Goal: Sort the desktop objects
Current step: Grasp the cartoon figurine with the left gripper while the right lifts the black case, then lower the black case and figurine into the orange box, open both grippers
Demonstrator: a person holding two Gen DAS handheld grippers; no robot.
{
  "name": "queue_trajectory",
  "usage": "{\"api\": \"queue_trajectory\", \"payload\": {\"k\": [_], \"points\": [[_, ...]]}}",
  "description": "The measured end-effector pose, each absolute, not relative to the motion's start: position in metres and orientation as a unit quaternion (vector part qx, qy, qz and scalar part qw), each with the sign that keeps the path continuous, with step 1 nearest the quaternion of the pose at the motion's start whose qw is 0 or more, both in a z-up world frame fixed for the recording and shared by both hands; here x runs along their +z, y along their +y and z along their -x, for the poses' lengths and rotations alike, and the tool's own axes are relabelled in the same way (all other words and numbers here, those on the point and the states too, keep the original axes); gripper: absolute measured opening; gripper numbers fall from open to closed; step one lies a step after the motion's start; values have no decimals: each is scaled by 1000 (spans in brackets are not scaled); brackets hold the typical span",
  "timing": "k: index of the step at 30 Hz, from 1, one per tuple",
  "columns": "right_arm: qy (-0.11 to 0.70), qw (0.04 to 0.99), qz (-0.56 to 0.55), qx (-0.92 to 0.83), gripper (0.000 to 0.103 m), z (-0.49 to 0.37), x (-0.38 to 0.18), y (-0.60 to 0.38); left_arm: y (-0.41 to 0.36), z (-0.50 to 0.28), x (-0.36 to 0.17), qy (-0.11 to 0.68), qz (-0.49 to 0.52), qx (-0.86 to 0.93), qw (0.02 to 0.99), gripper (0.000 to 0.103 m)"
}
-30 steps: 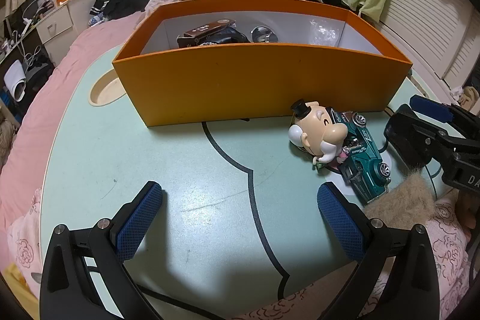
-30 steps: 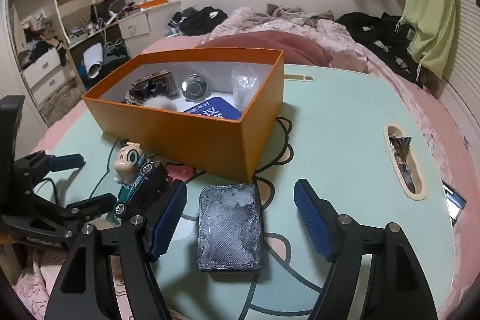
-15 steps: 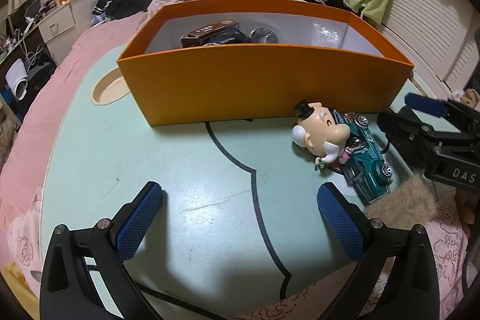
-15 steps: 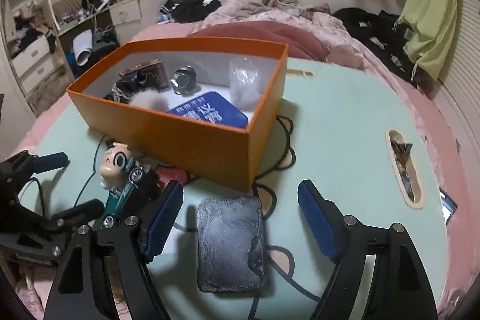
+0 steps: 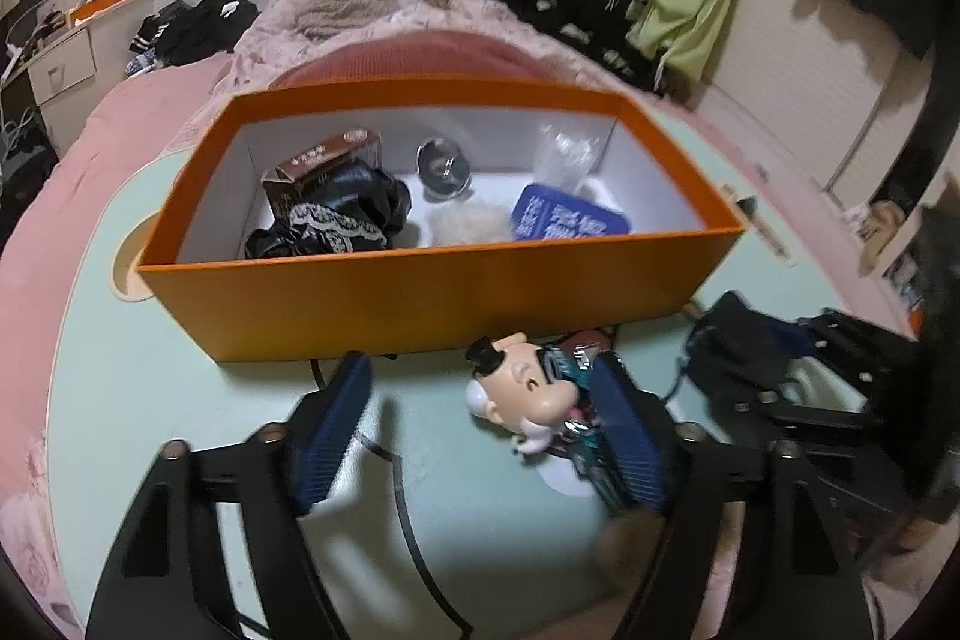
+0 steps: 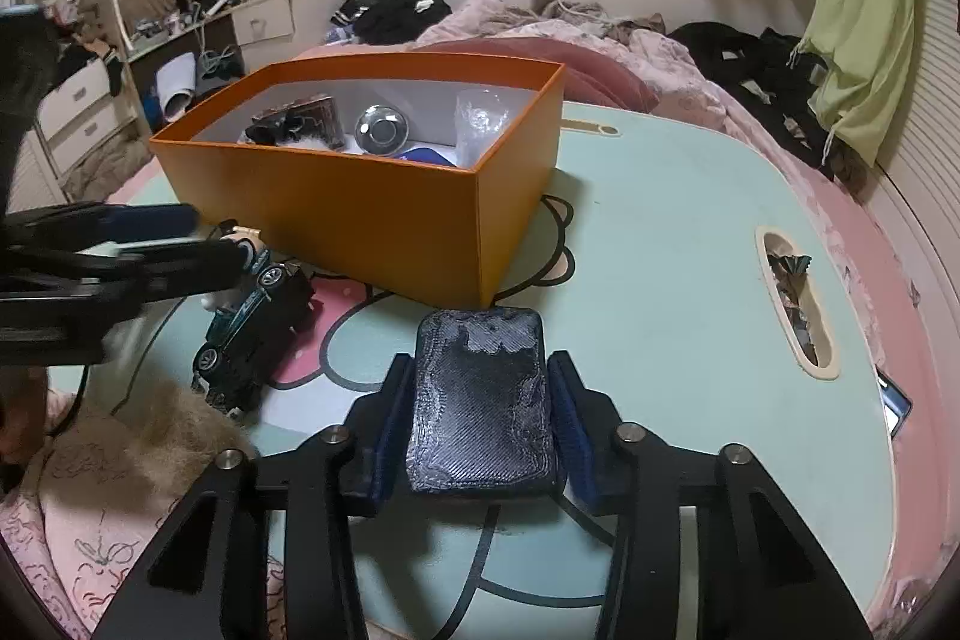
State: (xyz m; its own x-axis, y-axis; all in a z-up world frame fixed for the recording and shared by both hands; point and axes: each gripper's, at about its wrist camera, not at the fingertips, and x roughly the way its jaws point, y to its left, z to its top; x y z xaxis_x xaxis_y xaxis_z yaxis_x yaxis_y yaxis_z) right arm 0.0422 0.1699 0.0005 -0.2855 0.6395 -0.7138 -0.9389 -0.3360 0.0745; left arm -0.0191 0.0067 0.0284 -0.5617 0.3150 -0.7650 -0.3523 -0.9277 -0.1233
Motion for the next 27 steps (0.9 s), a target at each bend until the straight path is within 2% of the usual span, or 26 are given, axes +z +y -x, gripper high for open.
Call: {"api": "queue_trajectory", "payload": {"k": [3,4,7,15,21,27], "points": [[255,517,292,763,39,-44,0,170,-3,21,25,-10,429,880,203,50],[255,516,292,764,39,-44,0,170,-5,18,22,-16,430,880,201,38],[251,513,295,766,39,-42,-1,170,-11,20,12,-20,443,874,198,37],[253,508,286,772,38,-45,1,170,12,13,10,53,431,878,202,36],[253,500,236,794,38,-51,22,158,-8,-2,37,18,391,895,212,36],[220,490,201,819,38,-30,71,178,-16,7,75,-7,357,907,222,36]]}}
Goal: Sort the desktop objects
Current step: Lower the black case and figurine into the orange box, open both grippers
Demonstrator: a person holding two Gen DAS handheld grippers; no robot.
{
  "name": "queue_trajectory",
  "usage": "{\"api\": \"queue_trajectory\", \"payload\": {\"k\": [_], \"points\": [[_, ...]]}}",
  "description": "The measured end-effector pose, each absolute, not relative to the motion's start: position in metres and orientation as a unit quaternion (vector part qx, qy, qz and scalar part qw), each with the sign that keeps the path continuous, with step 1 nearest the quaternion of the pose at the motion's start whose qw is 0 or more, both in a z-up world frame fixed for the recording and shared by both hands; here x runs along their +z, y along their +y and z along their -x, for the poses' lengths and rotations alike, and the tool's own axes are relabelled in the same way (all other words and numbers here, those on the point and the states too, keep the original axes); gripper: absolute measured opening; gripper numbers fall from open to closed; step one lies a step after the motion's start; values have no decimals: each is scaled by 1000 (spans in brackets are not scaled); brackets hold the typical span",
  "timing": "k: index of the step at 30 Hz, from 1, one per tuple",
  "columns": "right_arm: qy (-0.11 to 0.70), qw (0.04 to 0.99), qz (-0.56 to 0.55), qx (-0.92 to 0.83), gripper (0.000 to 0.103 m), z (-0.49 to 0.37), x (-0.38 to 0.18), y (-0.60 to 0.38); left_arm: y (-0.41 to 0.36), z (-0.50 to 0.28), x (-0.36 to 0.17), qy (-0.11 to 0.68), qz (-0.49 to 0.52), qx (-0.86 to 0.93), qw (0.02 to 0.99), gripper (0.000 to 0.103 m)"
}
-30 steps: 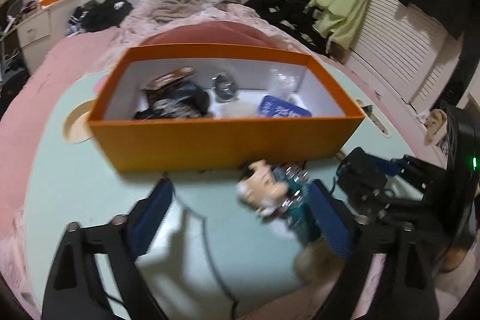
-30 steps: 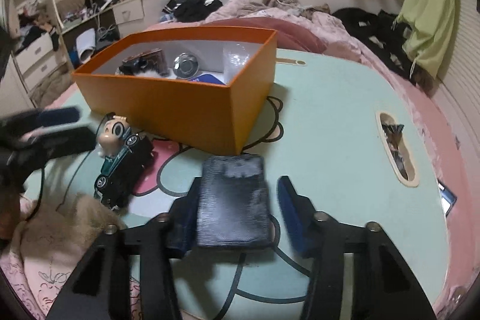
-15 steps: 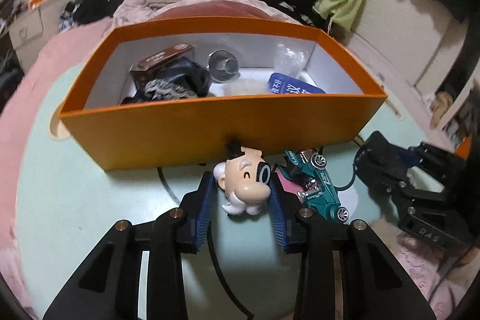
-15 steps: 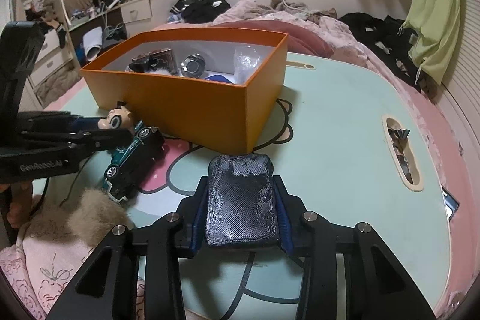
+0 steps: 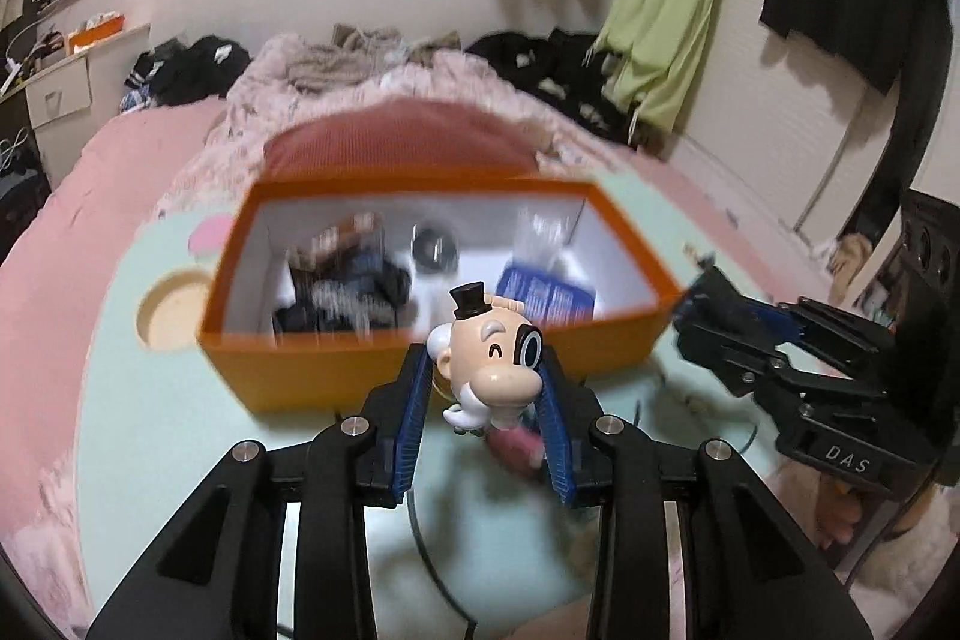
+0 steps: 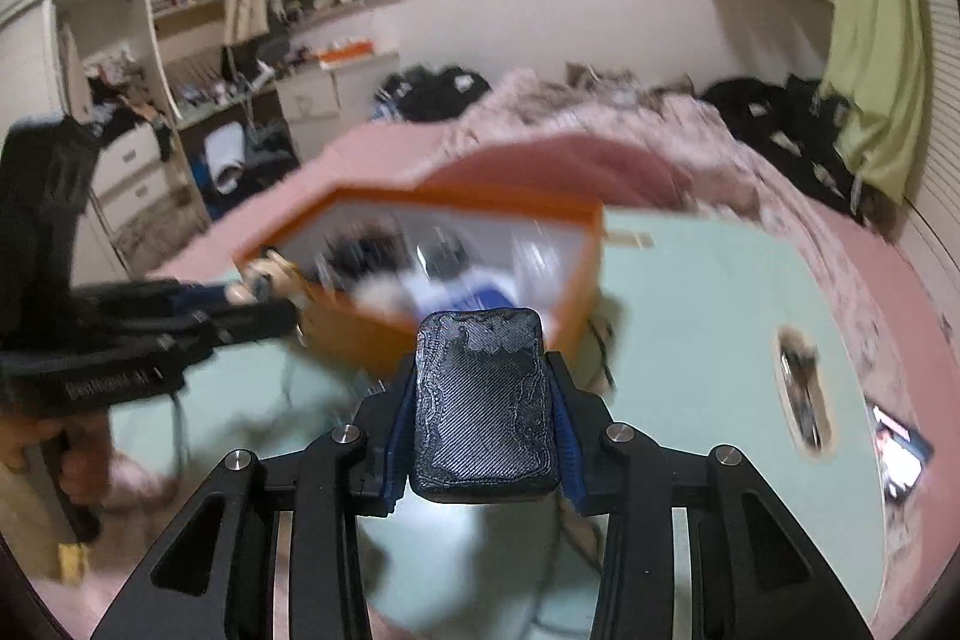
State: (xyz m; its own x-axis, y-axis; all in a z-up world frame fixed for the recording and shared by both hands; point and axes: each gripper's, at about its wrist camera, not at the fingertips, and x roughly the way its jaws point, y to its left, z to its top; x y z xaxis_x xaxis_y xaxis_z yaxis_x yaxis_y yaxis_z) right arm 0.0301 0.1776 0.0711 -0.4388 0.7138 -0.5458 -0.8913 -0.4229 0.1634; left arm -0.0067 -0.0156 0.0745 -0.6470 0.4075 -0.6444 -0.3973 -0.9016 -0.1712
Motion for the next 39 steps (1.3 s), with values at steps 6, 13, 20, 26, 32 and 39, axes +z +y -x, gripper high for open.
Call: {"api": "queue_trajectory", "payload": {"k": [6,13,20,26,32,39], "points": [[197,511,214,809,39,9,77,231,-19,55,93,-15,340,922,188,36],[197,500,258,803,64,22,45,239,-24,81,46,11,389,913,121,65],[182,481,264,816,64,13,45,233,-23,64,37,24,367,924,108,74],[181,480,262,817,64,11,44,234,-20,62,40,23,364,925,107,74],[182,483,251,819,64,8,50,227,-27,52,46,-2,341,933,119,74],[171,489,207,830,74,-18,77,179,-49,3,76,-34,309,936,165,74]]}}
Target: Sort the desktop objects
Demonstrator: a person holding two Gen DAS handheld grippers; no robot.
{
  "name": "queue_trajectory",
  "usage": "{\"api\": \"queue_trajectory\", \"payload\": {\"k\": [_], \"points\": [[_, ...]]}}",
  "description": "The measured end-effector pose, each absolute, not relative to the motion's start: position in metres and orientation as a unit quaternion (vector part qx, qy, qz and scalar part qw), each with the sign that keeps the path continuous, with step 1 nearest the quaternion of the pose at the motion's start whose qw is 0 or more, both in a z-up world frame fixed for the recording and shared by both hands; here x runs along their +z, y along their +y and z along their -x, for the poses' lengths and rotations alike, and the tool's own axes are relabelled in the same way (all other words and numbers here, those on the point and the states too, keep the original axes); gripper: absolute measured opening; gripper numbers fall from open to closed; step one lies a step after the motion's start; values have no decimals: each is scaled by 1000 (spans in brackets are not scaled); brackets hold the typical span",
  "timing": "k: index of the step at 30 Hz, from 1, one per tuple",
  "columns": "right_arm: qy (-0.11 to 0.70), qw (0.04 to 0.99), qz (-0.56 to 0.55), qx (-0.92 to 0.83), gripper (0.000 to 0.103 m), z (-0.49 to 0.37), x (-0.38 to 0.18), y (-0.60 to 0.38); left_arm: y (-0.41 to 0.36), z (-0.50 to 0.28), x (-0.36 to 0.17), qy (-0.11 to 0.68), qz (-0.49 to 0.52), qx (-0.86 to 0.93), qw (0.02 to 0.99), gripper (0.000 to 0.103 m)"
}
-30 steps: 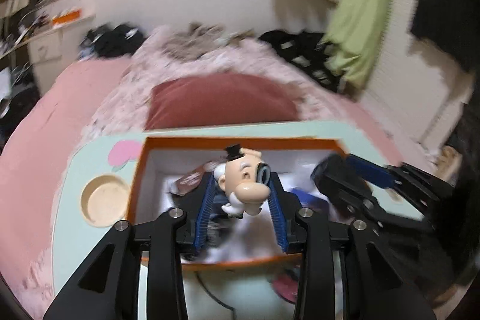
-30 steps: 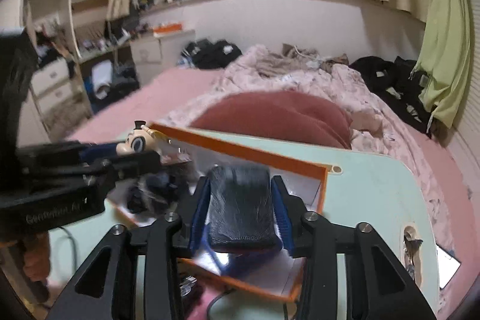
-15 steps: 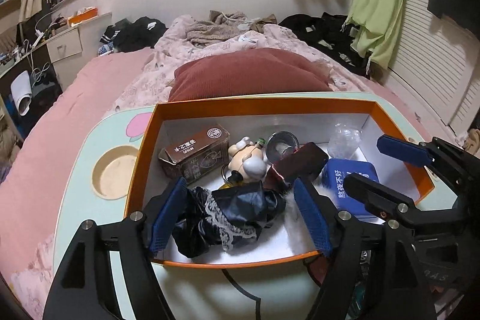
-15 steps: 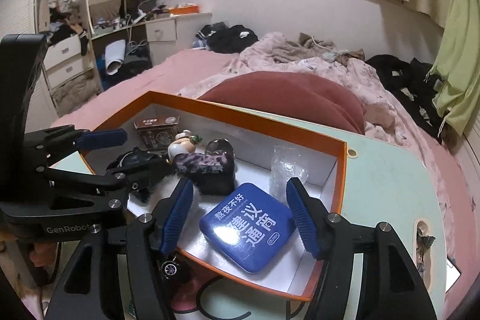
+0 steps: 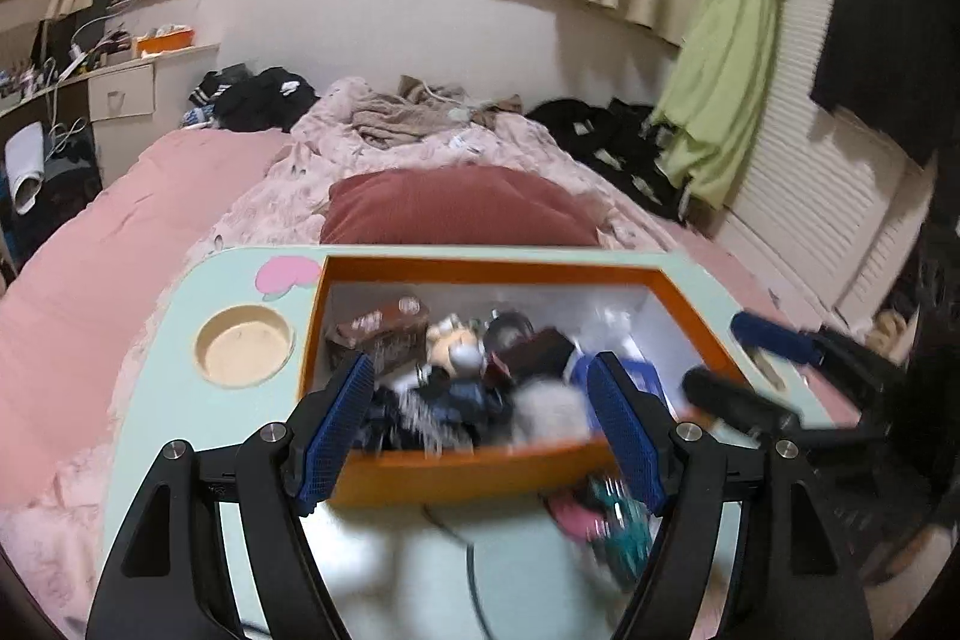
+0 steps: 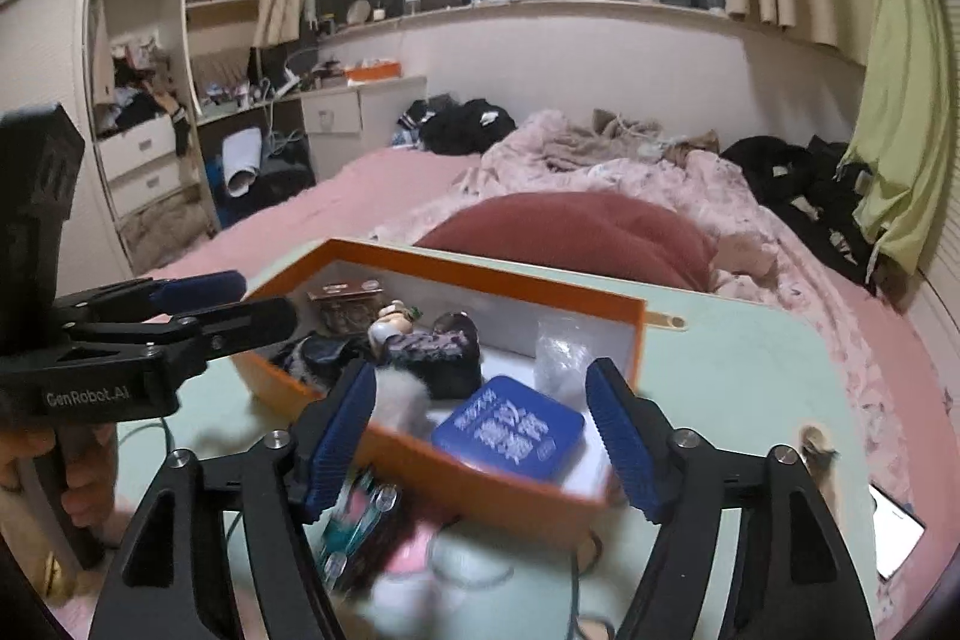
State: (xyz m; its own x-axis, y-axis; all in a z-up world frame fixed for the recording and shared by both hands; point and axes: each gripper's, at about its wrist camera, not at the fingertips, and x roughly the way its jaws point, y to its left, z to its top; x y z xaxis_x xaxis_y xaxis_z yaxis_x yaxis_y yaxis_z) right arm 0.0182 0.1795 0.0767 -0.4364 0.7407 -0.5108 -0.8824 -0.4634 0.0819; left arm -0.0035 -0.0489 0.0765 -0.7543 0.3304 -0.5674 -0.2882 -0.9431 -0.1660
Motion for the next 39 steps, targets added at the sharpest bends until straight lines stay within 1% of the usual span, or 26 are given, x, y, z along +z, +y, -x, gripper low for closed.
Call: {"api": "queue_trajectory", "payload": {"k": [2,6,10,11,12,13,14,15,17,39], "points": [[178,498,227,818,75,-25,71,169,-50,-4,72,-14,331,929,167,74],[205,514,266,790,75,-33,42,164,-48,-11,39,25,398,904,155,74],[255,513,290,766,75,-39,14,170,-48,-5,13,17,438,889,134,74],[266,512,307,757,76,-39,4,173,-47,-2,7,19,450,884,128,76],[248,522,311,755,80,-37,1,171,-44,-3,5,34,443,888,117,79],[251,521,315,753,86,-35,-3,171,-42,-2,3,42,446,887,112,87],[252,519,318,752,96,-34,-6,173,-38,-2,0,54,446,887,109,97],[253,518,320,752,98,-33,-8,174,-35,-2,-2,55,451,884,115,103],[254,515,322,753,103,-31,-13,177,-32,-4,-3,61,447,884,122,103],[254,518,317,753,103,-36,-6,170,-30,-7,-6,66,442,884,135,103]]}}
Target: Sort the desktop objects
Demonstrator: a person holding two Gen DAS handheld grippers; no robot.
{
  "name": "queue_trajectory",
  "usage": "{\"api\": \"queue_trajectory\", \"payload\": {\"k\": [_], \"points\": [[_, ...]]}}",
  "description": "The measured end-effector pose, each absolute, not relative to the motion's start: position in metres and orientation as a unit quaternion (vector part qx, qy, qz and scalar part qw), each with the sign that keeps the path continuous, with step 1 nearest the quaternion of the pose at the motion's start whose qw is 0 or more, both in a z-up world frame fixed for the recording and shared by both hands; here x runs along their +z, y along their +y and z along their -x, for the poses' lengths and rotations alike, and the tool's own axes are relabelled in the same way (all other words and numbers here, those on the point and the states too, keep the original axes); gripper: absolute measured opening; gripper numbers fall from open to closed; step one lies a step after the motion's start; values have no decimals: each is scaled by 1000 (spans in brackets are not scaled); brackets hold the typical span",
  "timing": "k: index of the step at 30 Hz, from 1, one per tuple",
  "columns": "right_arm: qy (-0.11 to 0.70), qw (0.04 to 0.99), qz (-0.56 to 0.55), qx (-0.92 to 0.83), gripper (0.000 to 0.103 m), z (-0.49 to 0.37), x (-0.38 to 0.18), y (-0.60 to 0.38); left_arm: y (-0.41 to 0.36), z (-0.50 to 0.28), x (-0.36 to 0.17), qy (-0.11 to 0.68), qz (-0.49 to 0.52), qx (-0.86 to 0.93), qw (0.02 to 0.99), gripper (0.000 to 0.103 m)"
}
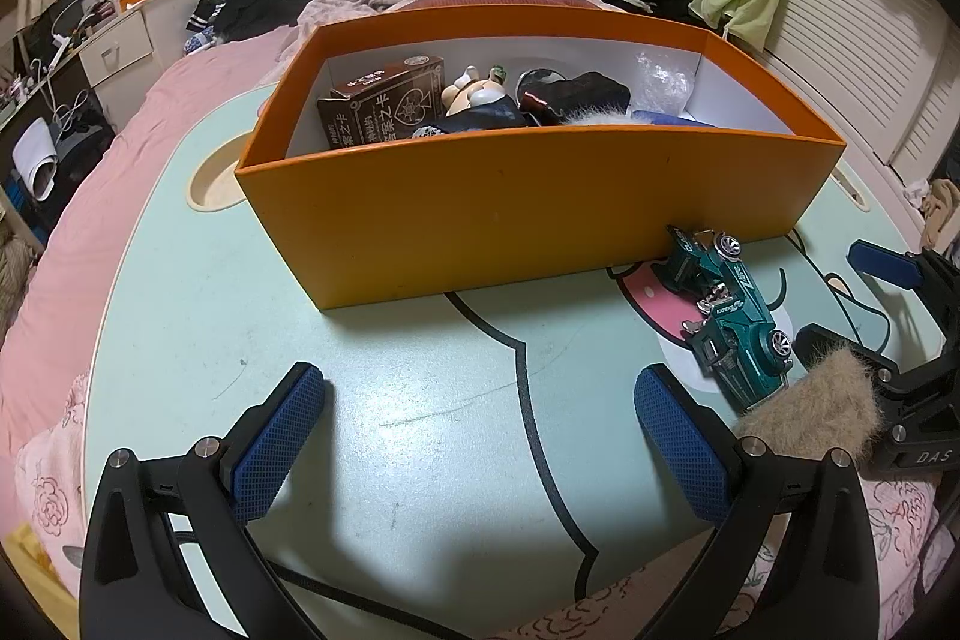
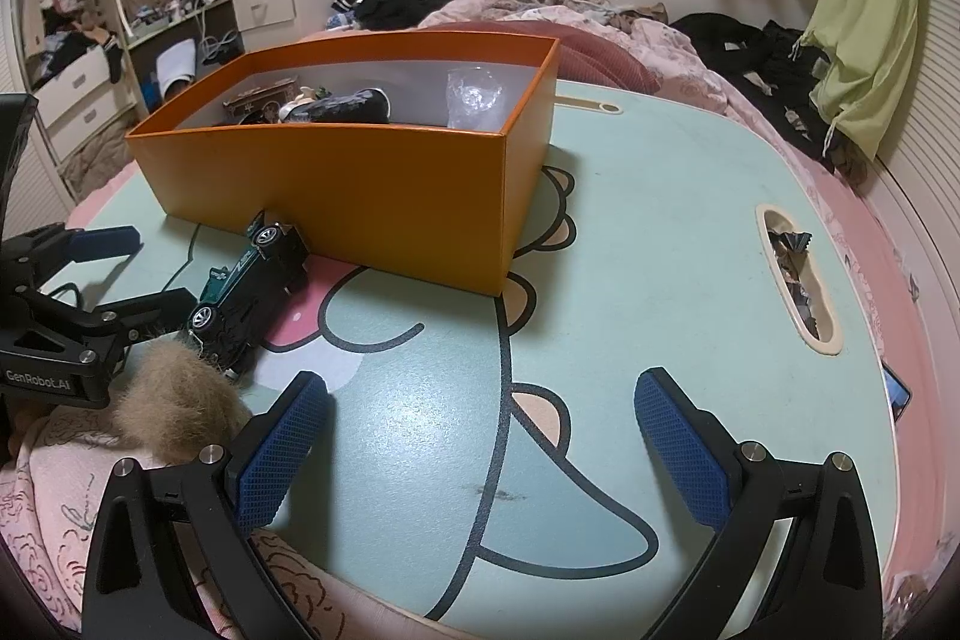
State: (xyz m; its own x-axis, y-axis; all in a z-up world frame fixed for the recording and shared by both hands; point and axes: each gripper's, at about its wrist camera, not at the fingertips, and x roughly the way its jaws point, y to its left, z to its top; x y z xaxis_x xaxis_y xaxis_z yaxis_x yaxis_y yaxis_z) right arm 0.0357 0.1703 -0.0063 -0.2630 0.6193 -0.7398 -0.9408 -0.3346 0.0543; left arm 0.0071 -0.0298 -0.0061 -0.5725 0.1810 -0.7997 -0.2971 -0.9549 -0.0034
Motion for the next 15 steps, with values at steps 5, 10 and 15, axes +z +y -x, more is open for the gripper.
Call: {"api": "queue_trajectory", "payload": {"k": [5,10,15], "points": [[254,518,317,753,103,-36,-6,170,-30,-6,-6,83,438,880,165,103],[254,518,316,753,103,-36,-6,170,-30,-7,-6,83,438,880,165,103],[254,519,316,753,103,-36,-6,170,-29,-7,-6,83,438,880,166,103]]}}
